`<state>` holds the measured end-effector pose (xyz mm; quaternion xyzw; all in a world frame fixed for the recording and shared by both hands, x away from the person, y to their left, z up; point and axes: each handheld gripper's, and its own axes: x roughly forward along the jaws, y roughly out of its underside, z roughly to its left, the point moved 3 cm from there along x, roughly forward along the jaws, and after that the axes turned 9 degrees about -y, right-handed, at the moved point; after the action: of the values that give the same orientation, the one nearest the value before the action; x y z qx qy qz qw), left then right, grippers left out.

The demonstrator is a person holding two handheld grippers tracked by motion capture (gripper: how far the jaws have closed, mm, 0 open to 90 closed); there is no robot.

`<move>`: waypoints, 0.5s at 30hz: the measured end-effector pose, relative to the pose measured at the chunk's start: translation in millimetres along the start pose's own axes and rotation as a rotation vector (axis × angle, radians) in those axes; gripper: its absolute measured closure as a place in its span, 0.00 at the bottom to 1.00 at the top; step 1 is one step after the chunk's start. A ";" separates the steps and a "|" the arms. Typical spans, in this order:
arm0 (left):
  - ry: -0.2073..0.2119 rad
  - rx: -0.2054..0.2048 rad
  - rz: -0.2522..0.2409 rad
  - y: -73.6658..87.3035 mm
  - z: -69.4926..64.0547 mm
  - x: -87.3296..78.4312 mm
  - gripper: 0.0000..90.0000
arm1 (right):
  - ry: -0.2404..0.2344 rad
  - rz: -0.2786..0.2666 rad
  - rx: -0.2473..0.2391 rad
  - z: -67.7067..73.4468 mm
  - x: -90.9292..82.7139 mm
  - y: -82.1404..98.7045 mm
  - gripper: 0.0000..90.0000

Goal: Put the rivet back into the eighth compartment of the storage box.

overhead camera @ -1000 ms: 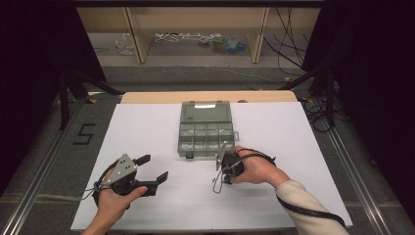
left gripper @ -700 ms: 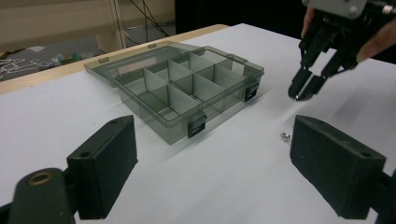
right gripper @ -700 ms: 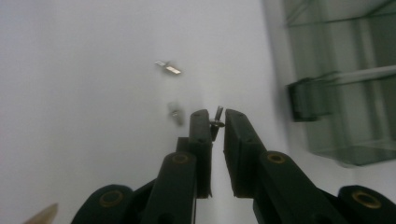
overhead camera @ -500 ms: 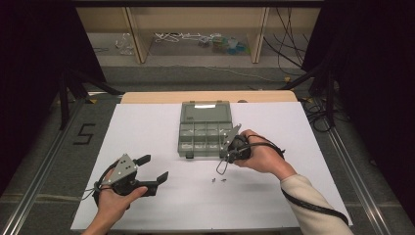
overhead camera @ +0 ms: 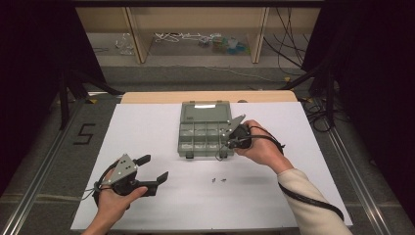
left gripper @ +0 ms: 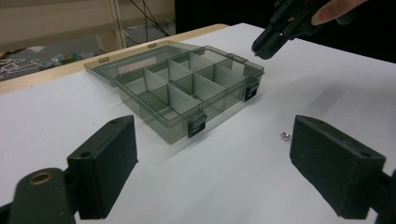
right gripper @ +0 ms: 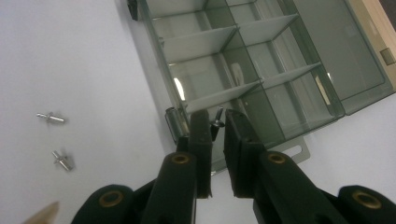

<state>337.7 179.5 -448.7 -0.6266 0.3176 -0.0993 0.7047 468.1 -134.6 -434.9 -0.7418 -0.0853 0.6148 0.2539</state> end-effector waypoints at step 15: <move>-0.007 0.007 0.006 -0.1 0.6 -0.6 0.16 | 0.007 0.018 0.008 -8.3 8.5 0.0 0.91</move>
<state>337.6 180.4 -448.4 -0.6236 0.3167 -0.0959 0.7083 478.0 -133.1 -441.3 -0.7435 -0.0753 0.6150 0.2515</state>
